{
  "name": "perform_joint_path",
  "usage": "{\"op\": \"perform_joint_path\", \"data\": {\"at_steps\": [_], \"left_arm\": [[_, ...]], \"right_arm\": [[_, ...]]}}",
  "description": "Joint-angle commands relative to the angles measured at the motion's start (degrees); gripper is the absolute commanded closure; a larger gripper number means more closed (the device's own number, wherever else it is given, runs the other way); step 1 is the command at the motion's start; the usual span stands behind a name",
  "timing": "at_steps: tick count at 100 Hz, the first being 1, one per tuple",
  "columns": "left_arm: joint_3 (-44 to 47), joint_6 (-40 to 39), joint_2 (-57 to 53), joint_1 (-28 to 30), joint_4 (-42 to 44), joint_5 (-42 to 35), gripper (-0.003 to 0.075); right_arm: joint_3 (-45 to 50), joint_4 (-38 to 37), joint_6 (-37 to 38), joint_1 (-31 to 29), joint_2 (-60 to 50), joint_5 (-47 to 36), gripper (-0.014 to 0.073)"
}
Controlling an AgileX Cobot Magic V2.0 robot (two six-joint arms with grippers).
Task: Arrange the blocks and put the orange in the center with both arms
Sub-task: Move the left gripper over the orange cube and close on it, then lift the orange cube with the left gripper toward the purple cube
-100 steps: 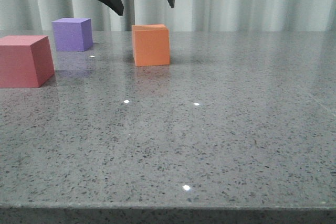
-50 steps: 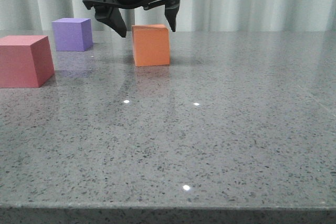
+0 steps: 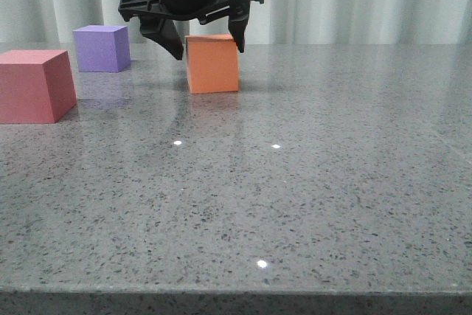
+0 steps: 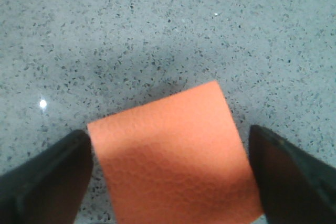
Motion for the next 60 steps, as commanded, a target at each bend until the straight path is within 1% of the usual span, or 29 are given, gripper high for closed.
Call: {"op": "perform_joint_path", "data": {"at_steps": [1,10,17,35,50,60], "left_arm": [[-1.55,-0.50,-3.29,-0.52,0.21,-2.55,0.0269],[-1.55,-0.50,-3.29,-0.80,0.21,-2.43,0.0386],[-1.55,-0.40,-3.29,-1.19,0.57,-2.18,0.0430],[-1.91,2.37,-4.87,-1.78,2.14,-0.48,0.0432],[-1.91,9.17,-8.22,-1.78,-0.21,0.04,0.0432],[-1.80,13.24,-11.14,-0.48,-2.08,0.45,0.0432]], "right_arm": [[-1.58,-0.18,-0.32,-0.43,-0.01,-4.82,0.0663],[-1.58,-0.18,-0.32,-0.43,-0.01,-4.82,0.0663],[-1.58,-0.18,-0.32,-0.43,-0.01,-4.82,0.0663],[-1.58,-0.18,-0.32,-0.43,-0.01,-4.82,0.0663],[-1.58,-0.18,-0.32,-0.43,-0.01,-4.82,0.0663],[-1.58,-0.18,-0.32,-0.43,-0.01,-4.82,0.0663]]}}
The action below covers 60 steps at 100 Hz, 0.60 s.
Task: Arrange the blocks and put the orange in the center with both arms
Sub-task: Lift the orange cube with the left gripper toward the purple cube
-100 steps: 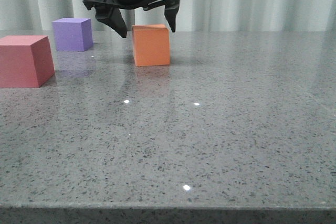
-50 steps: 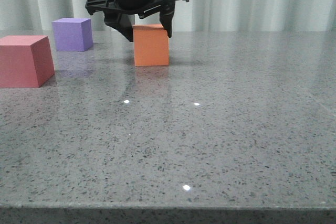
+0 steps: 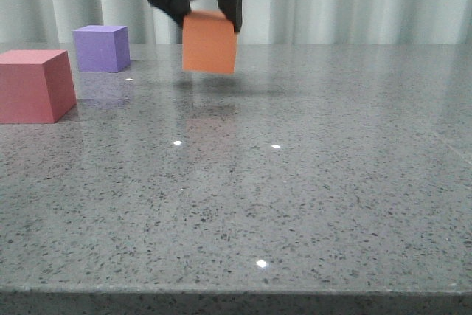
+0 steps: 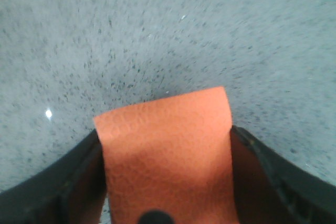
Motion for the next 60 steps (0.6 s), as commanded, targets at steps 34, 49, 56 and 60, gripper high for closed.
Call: {"op": "perform_joint_path", "data": {"at_steps": [34,49,56,60], "left_arm": [[3.97,20.76,-15.20,11.28,-15.97,-1.83,0.0432],[9.35,24.48,-18.61,17.22,-17.15,-2.08,0.0432],[11.57,26.22,-19.71,20.01,-18.23,-2.84,0.0432],[12.44,26.68,-20.16,21.34,-18.88,-3.24,0.0432]], "right_arm": [[-1.58,-0.18,-0.32,-0.43,-0.01,-4.82,0.0663],[-1.58,-0.18,-0.32,-0.43,-0.01,-4.82,0.0663],[-1.58,-0.18,-0.32,-0.43,-0.01,-4.82,0.0663],[-1.58,-0.18,-0.32,-0.43,-0.01,-4.82,0.0663]]}}
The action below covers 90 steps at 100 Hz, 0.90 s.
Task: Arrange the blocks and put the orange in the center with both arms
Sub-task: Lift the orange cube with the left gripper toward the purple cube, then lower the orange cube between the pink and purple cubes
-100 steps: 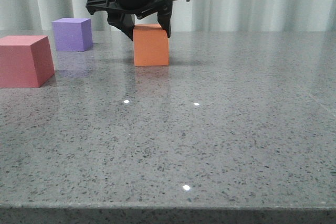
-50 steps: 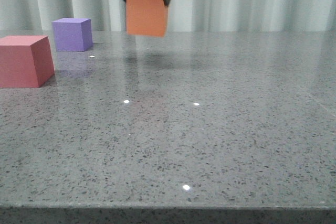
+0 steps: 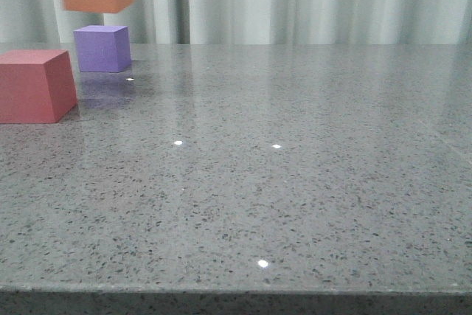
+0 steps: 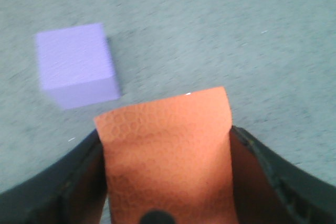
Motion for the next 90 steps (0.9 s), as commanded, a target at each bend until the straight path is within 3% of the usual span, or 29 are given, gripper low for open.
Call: {"op": "perform_joint_path", "data": {"at_steps": [1,35,90], "left_arm": [[0.55,1.88,-3.94,3.12,-2.22,-4.25,0.0432],[2.34,13.49,-2.53,9.01,-14.63,-5.85,0.0432],[2.34,15.34,3.86,9.01,-16.07,-6.96,0.0432]], "right_arm": [[-1.58,-0.18,-0.32,-0.43,-0.01,-4.82,0.0663],[-1.58,-0.18,-0.32,-0.43,-0.01,-4.82,0.0663],[-1.58,-0.18,-0.32,-0.43,-0.01,-4.82,0.0663]]}}
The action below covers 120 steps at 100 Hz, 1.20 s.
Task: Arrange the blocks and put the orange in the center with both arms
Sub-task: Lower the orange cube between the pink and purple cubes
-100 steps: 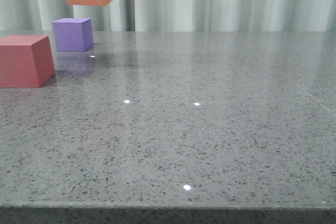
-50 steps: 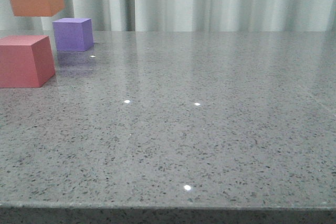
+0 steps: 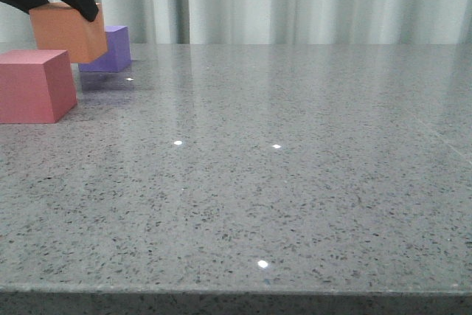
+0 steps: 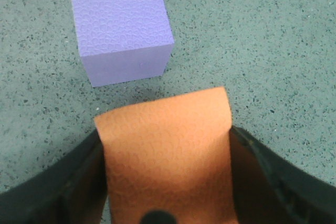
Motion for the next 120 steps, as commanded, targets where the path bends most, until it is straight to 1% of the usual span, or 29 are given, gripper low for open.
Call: {"op": "perform_joint_path", "data": {"at_steps": [1,40,54,63,68,80,87,91,120], "left_arm": [[-1.45,0.23,-2.09,0.15,-1.86,-3.43,0.0432],[-1.45,0.32,1.53,0.15,-1.86,-3.60,0.0431],[-1.45,0.32,1.78,0.15,-1.86,-3.60,0.0403],[-1.45,0.32,1.78,0.15,-1.86,-3.60,0.0337],[-1.45,0.32,1.78,0.15,-1.86,-3.49,0.0281],[-1.45,0.32,1.78,0.15,-1.86,-2.90,0.0117],[-1.45,0.32,1.78,0.15,-1.86,-2.88,0.0059],[-1.45,0.32,1.78,0.15,-1.86,-2.88,0.0046],[-1.68,0.32,-0.67,0.15,-1.86,-2.99,0.0048]], "right_arm": [[-1.58,-0.18,-0.32,-0.43,-0.01,-4.82,0.0663],[-1.58,-0.18,-0.32,-0.43,-0.01,-4.82,0.0663],[-1.58,-0.18,-0.32,-0.43,-0.01,-4.82,0.0663],[-1.58,-0.18,-0.32,-0.43,-0.01,-4.82,0.0663],[-1.58,-0.18,-0.32,-0.43,-0.01,-4.82,0.0663],[-1.58,-0.18,-0.32,-0.43,-0.01,-4.82,0.0663],[-1.58,-0.18,-0.32,-0.43,-0.01,-4.82,0.0663],[-1.58,-0.18,-0.32,-0.43,-0.01,-4.82,0.0663],[-1.58,-0.18,-0.32,-0.43,-0.01,-4.82,0.0663]]}}
